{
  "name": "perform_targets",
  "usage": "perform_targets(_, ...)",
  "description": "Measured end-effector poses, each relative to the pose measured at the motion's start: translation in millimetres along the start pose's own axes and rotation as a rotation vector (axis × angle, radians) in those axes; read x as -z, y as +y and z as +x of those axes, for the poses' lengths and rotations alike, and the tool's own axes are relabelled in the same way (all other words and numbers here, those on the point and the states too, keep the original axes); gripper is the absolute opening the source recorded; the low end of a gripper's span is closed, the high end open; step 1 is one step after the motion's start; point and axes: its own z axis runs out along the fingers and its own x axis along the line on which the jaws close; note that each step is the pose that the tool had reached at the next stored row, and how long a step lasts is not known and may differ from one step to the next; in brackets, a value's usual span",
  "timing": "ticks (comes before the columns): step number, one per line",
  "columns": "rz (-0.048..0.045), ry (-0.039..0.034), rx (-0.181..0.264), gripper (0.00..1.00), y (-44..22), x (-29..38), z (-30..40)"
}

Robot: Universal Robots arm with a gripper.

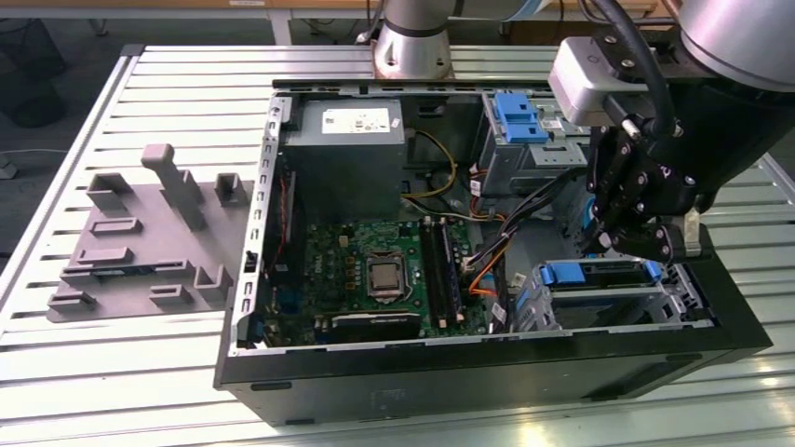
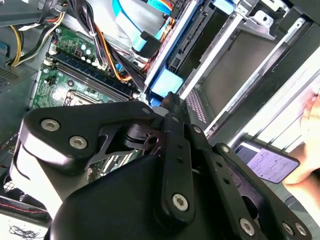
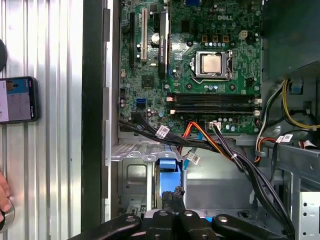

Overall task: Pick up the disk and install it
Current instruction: 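Insert the disk into the insertion slot, then insert the first disk wire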

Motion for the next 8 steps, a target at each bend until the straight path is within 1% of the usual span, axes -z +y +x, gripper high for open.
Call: perform_targets(8,0.0,-0.0001,0.0,0.11,0.0,-0.4,0.0)
